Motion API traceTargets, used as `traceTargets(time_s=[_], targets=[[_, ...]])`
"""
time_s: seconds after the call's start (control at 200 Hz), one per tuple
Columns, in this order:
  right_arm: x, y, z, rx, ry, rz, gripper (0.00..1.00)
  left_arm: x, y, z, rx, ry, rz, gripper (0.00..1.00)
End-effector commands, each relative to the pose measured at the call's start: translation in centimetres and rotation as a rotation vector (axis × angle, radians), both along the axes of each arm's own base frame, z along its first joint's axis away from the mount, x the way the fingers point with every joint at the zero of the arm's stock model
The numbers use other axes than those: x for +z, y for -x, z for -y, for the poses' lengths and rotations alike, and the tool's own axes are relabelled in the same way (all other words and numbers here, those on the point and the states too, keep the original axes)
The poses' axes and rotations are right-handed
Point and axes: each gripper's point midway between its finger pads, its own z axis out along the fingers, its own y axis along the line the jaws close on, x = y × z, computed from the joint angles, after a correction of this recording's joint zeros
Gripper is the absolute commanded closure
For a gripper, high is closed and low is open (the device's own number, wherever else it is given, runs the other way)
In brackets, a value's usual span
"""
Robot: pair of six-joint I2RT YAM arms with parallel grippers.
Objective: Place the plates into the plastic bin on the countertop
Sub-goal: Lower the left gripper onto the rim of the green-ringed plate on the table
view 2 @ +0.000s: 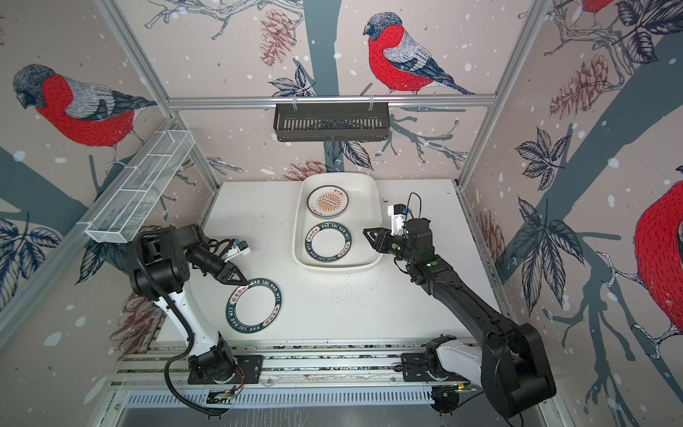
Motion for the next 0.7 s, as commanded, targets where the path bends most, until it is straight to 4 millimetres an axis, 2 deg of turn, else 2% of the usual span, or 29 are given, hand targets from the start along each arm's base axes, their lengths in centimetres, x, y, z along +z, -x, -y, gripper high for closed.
traceTargets(time_s=[0.0,0.225,0.435,0.695], targets=[[0.27,-0.37,0.03,-0.012,-0.007,0.019,0.64,-1.02,0.37,-0.62,-0.06,-0.048,0.007,0.44],[0.11,-0.47,-0.04,-0.012,-0.008,0.014,0.64,-1.13,0.14,-0.25,-0.098,-0.066,0.011,0.48],[-0.04,-0.5,0.1,-0.017,-0.006,0.012,0.64,-1.5,-0.19,-0.17,-0.123,-0.099,0.023,0.47],[-0.19,-0.41,0.2,-0.021,-0.004,0.008,0.64,-1.73,-0.53,0.02,-0.146,-0.126,0.035,0.57]])
